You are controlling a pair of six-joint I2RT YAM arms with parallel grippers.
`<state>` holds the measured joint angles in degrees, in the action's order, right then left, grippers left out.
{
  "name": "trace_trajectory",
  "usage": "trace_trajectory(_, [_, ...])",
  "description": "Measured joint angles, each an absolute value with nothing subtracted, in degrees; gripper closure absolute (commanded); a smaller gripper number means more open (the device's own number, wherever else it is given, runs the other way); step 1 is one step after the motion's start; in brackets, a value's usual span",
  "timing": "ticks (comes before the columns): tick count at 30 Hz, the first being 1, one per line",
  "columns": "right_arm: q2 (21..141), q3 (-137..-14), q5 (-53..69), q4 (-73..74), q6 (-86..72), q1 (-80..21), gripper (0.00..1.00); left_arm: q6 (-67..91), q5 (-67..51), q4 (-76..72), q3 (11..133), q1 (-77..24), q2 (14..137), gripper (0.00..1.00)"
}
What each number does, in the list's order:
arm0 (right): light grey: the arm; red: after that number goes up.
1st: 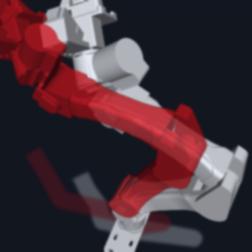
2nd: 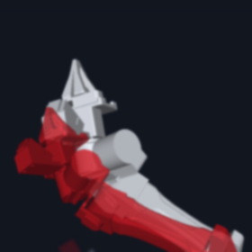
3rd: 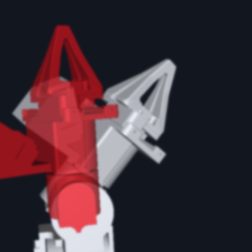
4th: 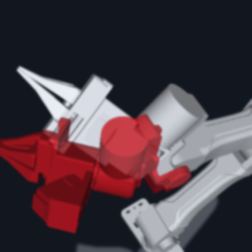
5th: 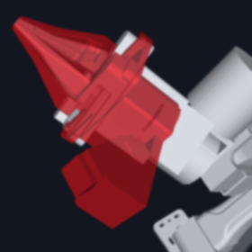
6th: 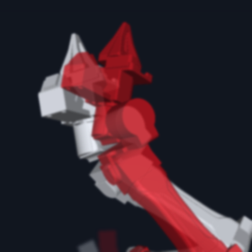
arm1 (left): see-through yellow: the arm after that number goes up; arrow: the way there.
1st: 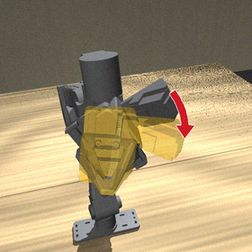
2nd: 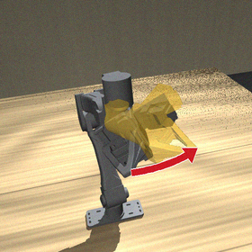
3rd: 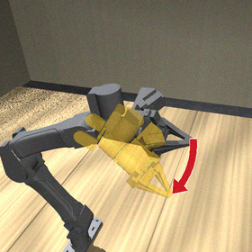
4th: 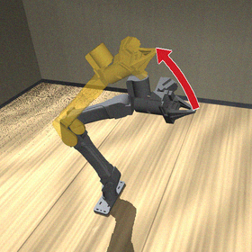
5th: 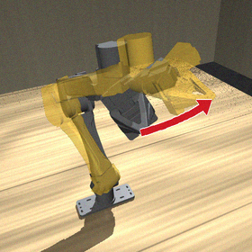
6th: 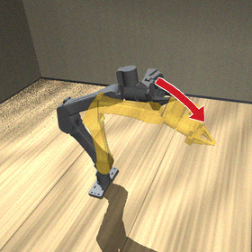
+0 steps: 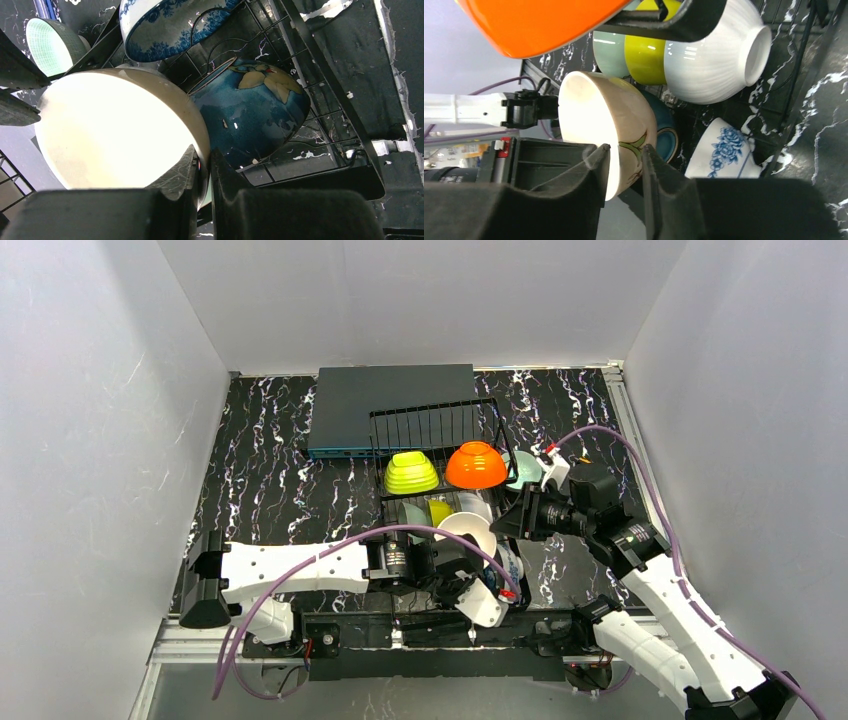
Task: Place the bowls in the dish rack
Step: Pick up the bowl from the center of the board.
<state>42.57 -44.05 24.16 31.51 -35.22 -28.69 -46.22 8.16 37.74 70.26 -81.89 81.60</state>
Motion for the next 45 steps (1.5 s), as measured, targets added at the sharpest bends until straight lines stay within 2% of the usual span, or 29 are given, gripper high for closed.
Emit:
trace_trajectory(3, [42.3, -44.1, 23.7, 31.5, -35.4, -28.7, 0.36, -45.6, 8.4, 37.8, 70.3, -81.9, 81.6, 1.0])
trace_trajectory(5, [42.2, -44.1, 23.6, 31.5, -35.5, -28.7, 0.29, -45.0, 8.6, 37.9, 70.3, -81.9, 81.6, 1.0])
trace_trajectory(10, [41.8, -44.1, 23.2, 31.5, -35.4, -28.7, 0.14, -43.3, 9.3, 38.1, 70.3, -81.9, 81.4, 1.0])
trace_trajectory(13, [41.6, -44.1, 22.8, 31.5, -35.4, -28.7, 0.09, -42.1, 10.0, 38.5, 70.2, -81.9, 80.9, 1.0])
trace_trajectory(27, [40.5, -44.1, 22.7, 31.5, -34.5, -28.7, 0.08, -35.5, 12.8, 38.1, 68.0, -81.9, 73.0, 1.0])
trace_trajectory(45, [40.6, -44.1, 23.0, 31.5, -34.1, -28.7, 0.08, -6.7, 14.6, 42.5, 58.4, -81.9, 59.2, 1.0])
